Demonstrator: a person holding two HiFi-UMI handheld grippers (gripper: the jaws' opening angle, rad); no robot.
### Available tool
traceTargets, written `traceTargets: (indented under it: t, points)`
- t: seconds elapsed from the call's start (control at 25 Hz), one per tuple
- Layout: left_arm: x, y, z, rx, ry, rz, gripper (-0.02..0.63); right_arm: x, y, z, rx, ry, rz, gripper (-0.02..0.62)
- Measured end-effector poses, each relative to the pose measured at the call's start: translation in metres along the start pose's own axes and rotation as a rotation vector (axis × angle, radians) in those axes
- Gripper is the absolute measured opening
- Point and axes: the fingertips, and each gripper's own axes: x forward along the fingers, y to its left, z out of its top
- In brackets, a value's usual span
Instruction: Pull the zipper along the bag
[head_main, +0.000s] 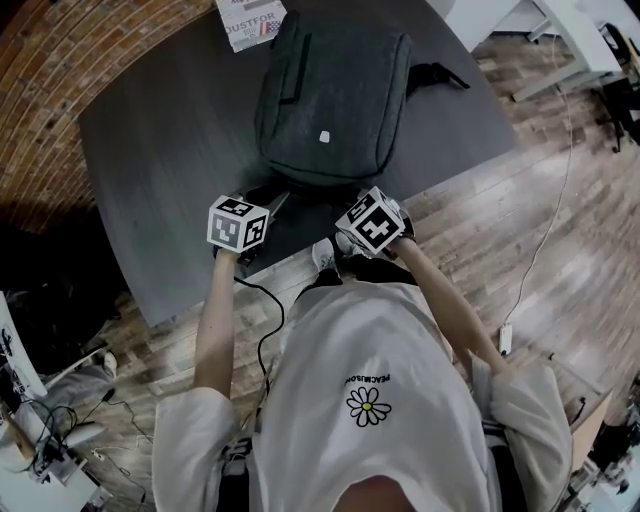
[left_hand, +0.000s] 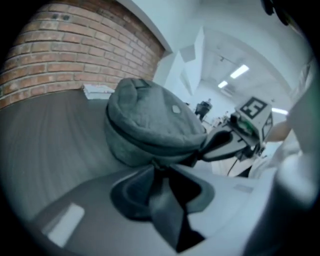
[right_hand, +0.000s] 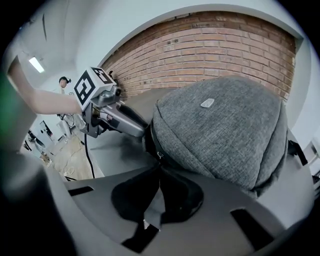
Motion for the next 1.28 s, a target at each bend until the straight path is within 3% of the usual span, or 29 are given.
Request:
traceTargets:
  t: [0.6, 0.84, 1.12, 1.28]
  points:
    - [0.08, -0.117, 0.013, 0.276, 0.048, -0.166, 0.04, -0.073, -0.079, -0.078, 0.166, 0.091, -0.178, 0.006]
    - [0.09, -0.128, 0.019, 0.294, 0.046, -0.199, 0.034, -0.073, -0.071, -0.078, 0.156, 0.124, -0.117, 0.006]
    - [0.1, -0.135, 0.026, 0.31, 0.045, -0.175, 0.031, -0.045, -0.04, -0.055, 0.121, 0.113, -0.008, 0.012]
    - [0.096, -0.138, 0.023, 0.302, 0.042, -0.206, 0.031, -0.045, -0.042, -0.057, 0.194, 0.073, 0.012, 0.006]
